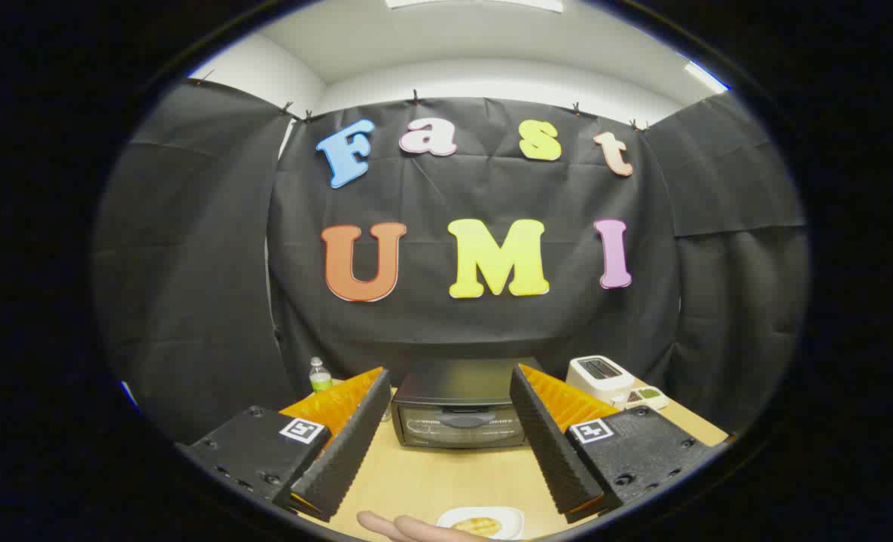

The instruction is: Open the toaster oven, put the food inside, and close the toaster oven door.

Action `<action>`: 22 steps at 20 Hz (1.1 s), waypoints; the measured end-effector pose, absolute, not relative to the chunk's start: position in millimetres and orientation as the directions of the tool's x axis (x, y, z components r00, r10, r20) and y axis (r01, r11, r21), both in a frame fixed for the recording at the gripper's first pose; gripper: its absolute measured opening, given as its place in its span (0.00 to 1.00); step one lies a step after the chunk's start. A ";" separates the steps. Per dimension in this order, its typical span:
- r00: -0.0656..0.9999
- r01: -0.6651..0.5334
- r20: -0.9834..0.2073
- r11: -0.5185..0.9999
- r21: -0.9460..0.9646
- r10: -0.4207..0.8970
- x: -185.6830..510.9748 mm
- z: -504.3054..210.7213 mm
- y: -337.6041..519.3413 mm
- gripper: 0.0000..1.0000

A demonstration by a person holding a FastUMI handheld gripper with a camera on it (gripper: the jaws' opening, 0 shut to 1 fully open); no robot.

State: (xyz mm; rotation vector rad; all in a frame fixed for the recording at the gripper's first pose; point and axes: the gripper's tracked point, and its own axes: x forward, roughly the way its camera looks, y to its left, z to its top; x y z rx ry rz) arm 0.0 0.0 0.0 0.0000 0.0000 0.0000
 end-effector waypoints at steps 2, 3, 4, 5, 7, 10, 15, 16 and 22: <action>1.000 0.012 0.003 1.000 -0.010 -0.012 1.4 5.2 -7.4 1.00; 1.000 0.018 0.007 1.000 -0.014 -0.018 1.5 7.3 -11.1 1.00; 1.000 0.019 0.010 1.000 -0.017 -0.019 1.4 10.8 -13.0 1.00; 1.000 0.021 0.012 1.000 -0.020 -0.021 1.1 12.0 -15.1 1.00; 0.999 0.022 0.024 1.000 -0.018 -0.022 -1.4 20.4 -19.7 1.00; 0.999 0.021 0.039 1.000 -0.018 -0.020 -4.0 26.8 -22.1 1.00; 1.000 0.008 0.027 0.999 -0.033 -0.008 -2.4 19.8 -18.8 1.00; 1.000 0.008 0.025 0.999 -0.040 -0.007 -0.3 18.3 -18.7 1.00; 1.000 0.010 -0.018 0.998 -0.059 -0.011 23.9 -11.9 -24.2 1.00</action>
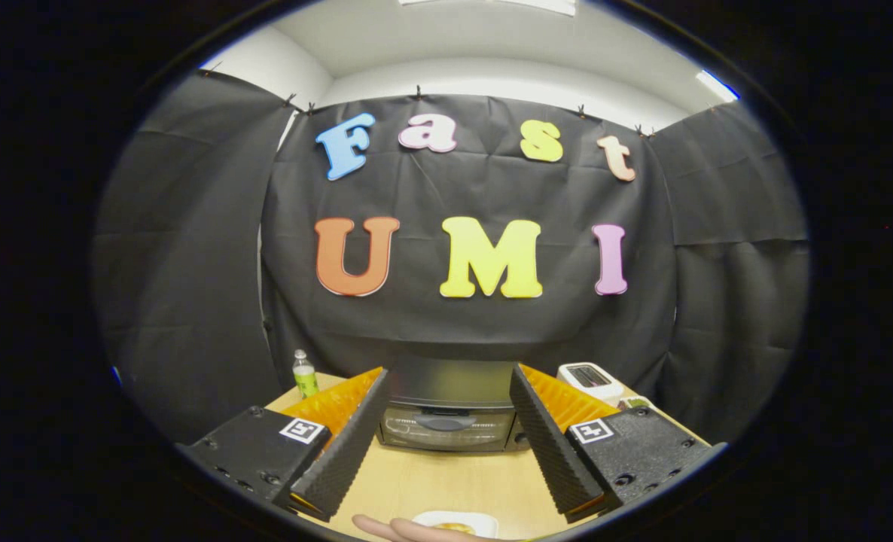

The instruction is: Open the toaster oven, put the food inside, and close the toaster oven door.

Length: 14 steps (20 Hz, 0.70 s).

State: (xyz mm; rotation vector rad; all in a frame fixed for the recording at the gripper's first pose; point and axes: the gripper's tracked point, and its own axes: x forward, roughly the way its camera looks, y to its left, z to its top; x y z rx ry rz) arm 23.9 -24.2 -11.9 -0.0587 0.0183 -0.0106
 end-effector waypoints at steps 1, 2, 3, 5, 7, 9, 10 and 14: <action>1.000 0.006 -0.026 0.998 -0.057 -0.007 30.1 -19.2 -23.9 1.00; 0.999 0.003 -0.038 0.998 -0.060 -0.005 36.7 -26.0 -24.1 1.00; 0.999 0.001 -0.045 0.998 -0.065 -0.004 43.8 -33.8 -26.4 1.00; 0.998 0.006 -0.060 0.997 -0.073 -0.010 59.7 -49.2 -29.9 1.00; 0.995 -0.002 -0.095 0.998 -0.067 -0.004 79.8 -69.3 -29.0 1.00; 0.991 -0.008 -0.133 0.999 -0.040 0.002 99.1 -88.2 -29.3 1.00; 0.989 -0.006 -0.151 0.999 -0.032 0.001 111.0 -96.6 -29.5 1.00; 0.975 0.011 -0.223 1.000 -0.010 -0.013 157.1 -131.4 -34.4 1.00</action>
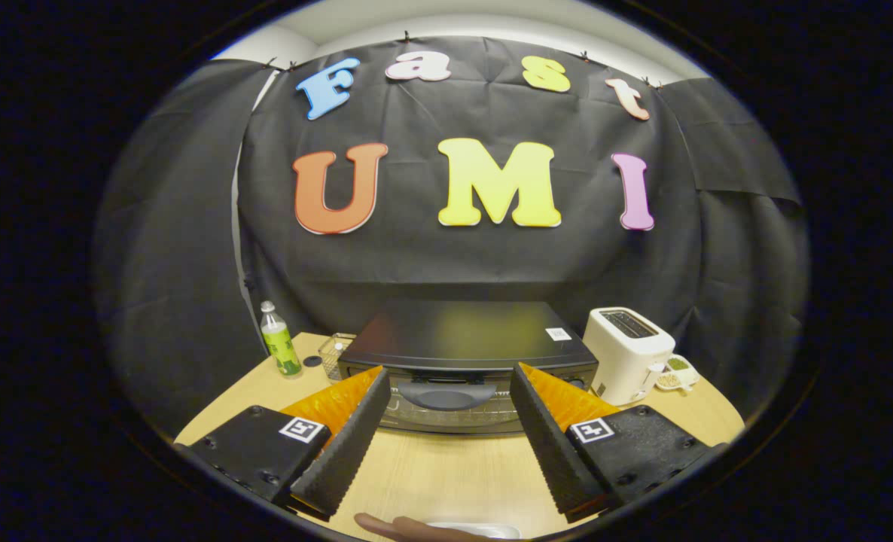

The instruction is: Open the toaster oven, put the food inside, and close the toaster oven door.

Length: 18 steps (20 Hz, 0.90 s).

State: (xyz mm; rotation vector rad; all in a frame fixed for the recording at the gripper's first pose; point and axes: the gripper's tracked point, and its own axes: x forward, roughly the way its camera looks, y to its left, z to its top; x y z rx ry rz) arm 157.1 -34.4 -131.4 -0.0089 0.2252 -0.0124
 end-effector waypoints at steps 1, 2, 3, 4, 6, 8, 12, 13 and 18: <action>0.973 0.015 -0.230 1.000 -0.021 -0.019 167.8 -139.0 -34.4 1.00; 0.971 0.019 -0.238 0.999 -0.037 -0.027 179.0 -145.6 -34.7 1.00; 0.967 0.016 -0.252 0.999 -0.042 -0.026 187.0 -153.1 -33.5 1.00; 0.965 0.010 -0.261 0.999 -0.044 -0.021 194.7 -158.8 -31.4 1.00; 0.964 0.006 -0.265 0.999 -0.047 -0.018 207.1 -166.7 -26.1 1.00; 0.960 0.002 -0.279 0.999 -0.049 -0.015 218.5 -175.9 -20.8 1.00; 0.961 0.016 -0.275 0.999 -0.030 -0.024 234.7 -183.5 -20.5 1.00; 0.956 0.022 -0.291 0.999 -0.029 -0.029 238.7 -189.2 -22.9 1.00; 0.957 0.039 -0.289 0.999 0.024 -0.030 246.7 -190.3 -26.8 1.00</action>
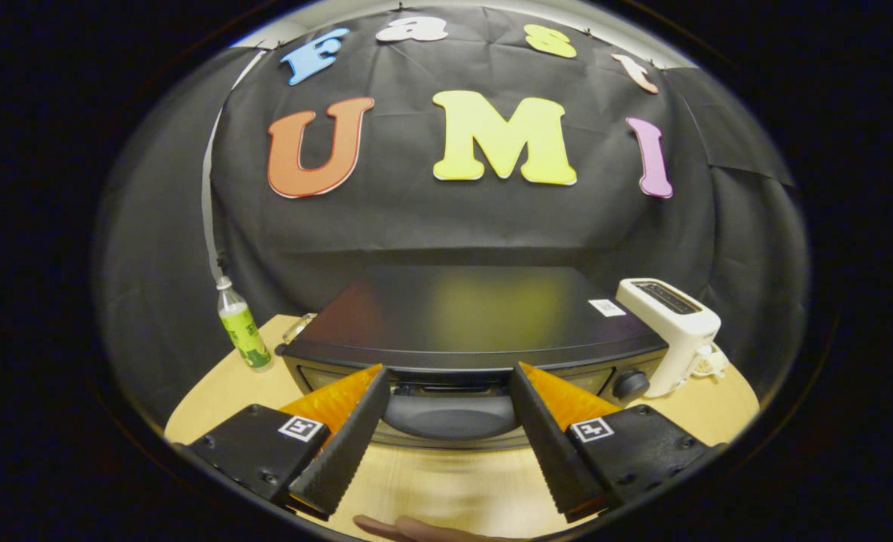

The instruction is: Open the toaster oven, put the food inside, and close the toaster oven door.

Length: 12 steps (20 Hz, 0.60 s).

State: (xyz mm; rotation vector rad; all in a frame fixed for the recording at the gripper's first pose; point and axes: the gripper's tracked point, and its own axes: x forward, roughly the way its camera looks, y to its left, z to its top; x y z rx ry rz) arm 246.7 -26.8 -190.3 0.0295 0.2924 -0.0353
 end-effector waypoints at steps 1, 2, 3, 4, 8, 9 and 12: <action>0.953 0.041 -0.300 0.999 0.025 -0.032 249.8 -192.4 -26.4 1.00; 0.950 0.040 -0.311 0.999 0.010 -0.035 249.6 -190.2 -27.7 1.00; 0.943 0.045 -0.329 0.999 0.008 -0.040 251.7 -192.1 -27.9 1.00; 0.935 0.051 -0.351 0.999 0.011 -0.044 251.3 -193.1 -27.7 1.00; 0.917 0.049 -0.397 0.999 -0.005 -0.047 253.3 -192.1 -27.8 1.00; 0.916 0.044 -0.400 0.999 0.005 -0.038 252.3 -193.4 -27.3 1.00; 0.922 0.035 -0.388 0.999 0.029 -0.021 241.9 -193.7 -27.9 1.00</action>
